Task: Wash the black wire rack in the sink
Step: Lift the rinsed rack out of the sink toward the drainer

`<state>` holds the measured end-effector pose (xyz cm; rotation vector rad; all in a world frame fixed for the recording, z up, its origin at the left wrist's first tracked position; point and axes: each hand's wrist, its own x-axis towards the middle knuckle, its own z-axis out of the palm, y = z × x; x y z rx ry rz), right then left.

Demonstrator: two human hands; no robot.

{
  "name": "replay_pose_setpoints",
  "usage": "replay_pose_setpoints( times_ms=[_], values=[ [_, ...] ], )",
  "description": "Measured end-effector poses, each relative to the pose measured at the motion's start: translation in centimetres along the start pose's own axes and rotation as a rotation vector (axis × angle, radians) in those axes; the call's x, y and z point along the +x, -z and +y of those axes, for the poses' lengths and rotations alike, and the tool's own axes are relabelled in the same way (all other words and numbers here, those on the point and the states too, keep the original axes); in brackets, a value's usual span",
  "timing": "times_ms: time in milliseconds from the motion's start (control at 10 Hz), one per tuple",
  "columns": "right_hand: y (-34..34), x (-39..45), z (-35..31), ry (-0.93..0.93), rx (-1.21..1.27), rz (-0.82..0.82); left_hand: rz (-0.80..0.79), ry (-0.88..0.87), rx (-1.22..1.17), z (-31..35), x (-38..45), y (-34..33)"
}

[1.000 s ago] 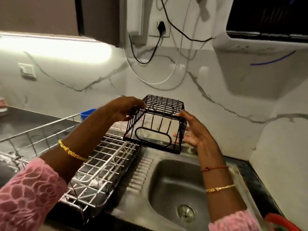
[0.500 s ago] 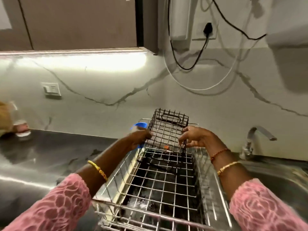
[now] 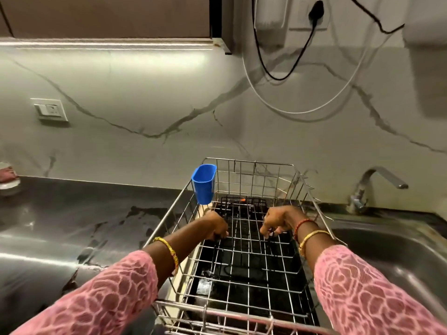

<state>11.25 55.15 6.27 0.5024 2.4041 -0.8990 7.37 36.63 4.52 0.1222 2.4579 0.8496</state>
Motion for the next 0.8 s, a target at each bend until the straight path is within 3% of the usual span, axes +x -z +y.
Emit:
replay_pose_setpoints(
  times_ms=[600,700,800],
  values=[
    [-0.1,0.6,0.8,0.009,0.089,0.071,0.061,-0.059,0.02,-0.7,0.1,-0.2],
    [0.2,-0.2,0.6,-0.02,-0.007,0.077,0.188,-0.155,0.225,-0.5,0.0,-0.2],
    [0.4,-0.7,0.3,0.008,0.052,0.096,0.275,-0.216,0.291,0.2,-0.1,0.2]
  ],
)
